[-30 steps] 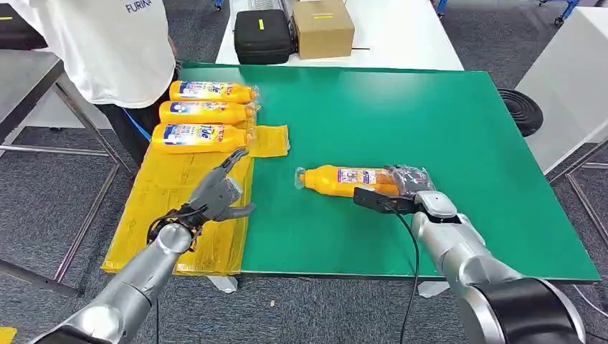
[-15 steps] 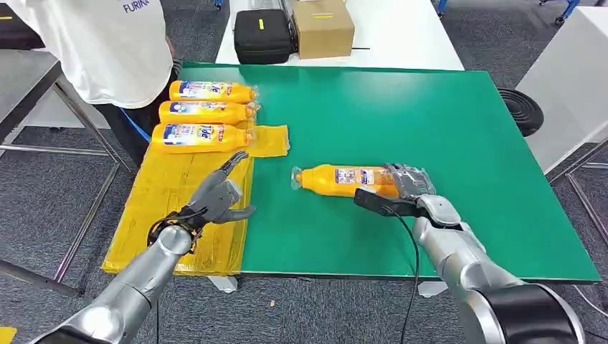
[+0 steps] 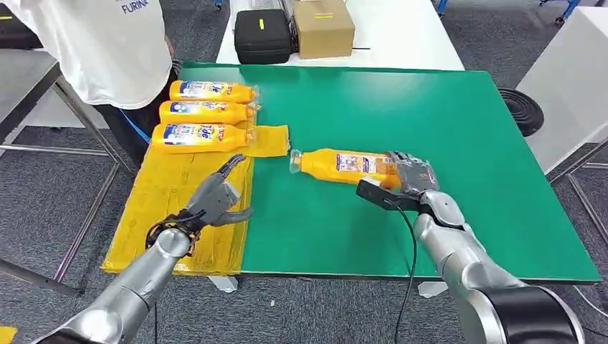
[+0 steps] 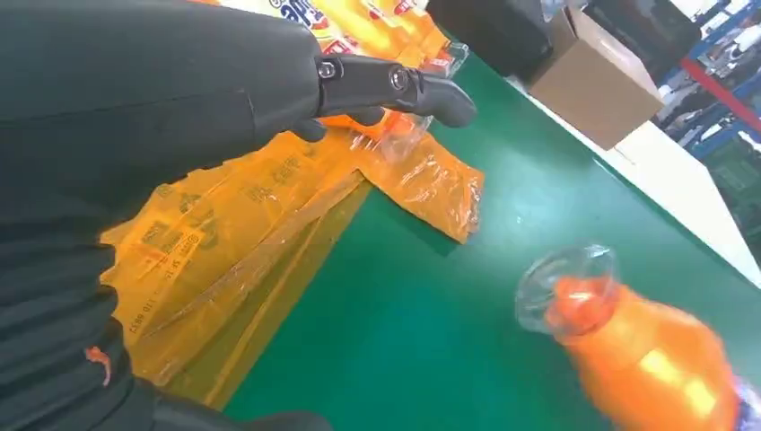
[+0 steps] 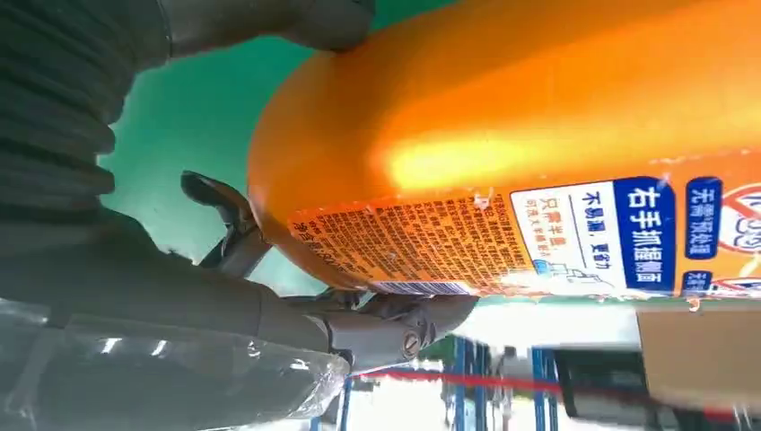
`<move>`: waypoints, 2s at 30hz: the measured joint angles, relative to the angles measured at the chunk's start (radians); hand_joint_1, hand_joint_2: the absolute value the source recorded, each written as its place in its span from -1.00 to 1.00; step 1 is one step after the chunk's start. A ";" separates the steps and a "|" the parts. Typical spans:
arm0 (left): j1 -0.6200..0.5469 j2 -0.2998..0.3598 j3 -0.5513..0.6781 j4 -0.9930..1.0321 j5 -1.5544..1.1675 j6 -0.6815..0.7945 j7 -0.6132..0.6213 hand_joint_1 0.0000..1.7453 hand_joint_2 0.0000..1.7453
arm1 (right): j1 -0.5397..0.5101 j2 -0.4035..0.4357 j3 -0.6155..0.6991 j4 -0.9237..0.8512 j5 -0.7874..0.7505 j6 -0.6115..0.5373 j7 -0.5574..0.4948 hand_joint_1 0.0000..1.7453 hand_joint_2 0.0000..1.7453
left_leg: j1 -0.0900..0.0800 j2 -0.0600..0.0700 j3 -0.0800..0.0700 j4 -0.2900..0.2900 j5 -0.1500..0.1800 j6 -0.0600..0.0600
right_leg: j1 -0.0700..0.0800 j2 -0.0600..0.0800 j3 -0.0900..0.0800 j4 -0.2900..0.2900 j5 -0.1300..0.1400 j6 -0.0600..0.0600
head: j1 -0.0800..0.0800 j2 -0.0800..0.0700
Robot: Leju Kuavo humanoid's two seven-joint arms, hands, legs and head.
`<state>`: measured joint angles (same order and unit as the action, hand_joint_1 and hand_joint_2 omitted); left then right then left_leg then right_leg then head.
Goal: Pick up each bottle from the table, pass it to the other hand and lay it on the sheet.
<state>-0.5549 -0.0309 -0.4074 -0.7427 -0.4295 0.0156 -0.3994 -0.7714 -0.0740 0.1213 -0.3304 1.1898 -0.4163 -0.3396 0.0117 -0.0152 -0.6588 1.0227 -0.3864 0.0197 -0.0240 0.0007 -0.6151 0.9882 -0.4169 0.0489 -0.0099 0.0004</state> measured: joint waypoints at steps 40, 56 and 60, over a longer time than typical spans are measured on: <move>0.140 -0.052 0.168 -0.127 1.046 -0.382 0.217 -1.00 1.00 | 0.190 0.193 -0.060 -0.332 -0.300 -0.130 -0.216 1.00 1.00 | 0.001 0.000 -0.001 0.000 0.000 0.000 | 0.000 0.000 -0.002 0.000 0.000 0.000 | 0.000 0.000; 0.127 -0.102 0.072 -0.149 0.994 -0.263 0.090 -1.00 1.00 | 0.226 0.246 -0.061 -0.337 -0.413 -0.101 -0.244 1.00 1.00 | 0.000 0.000 -0.001 0.000 0.000 0.000 | 0.000 0.000 -0.002 0.000 0.000 0.000 | 0.000 0.000; 0.126 -0.127 0.045 -0.172 0.943 -0.216 0.046 -1.00 1.00 | 0.235 0.263 -0.066 -0.337 -0.447 -0.086 -0.257 1.00 1.00 | 0.000 0.000 -0.002 0.000 0.000 0.000 | 0.000 0.000 -0.002 0.000 0.000 0.000 | 0.000 0.000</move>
<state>-0.4286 -0.1576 -0.3620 -0.9152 0.5139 -0.2007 -0.3536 -0.5361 0.1888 0.0553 -0.6672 0.7432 -0.5020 -0.5962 0.0121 -0.0151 -0.6603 1.0225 -0.3865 0.0196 -0.0238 0.0007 -0.6174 0.9881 -0.4173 0.0485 -0.0096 0.0004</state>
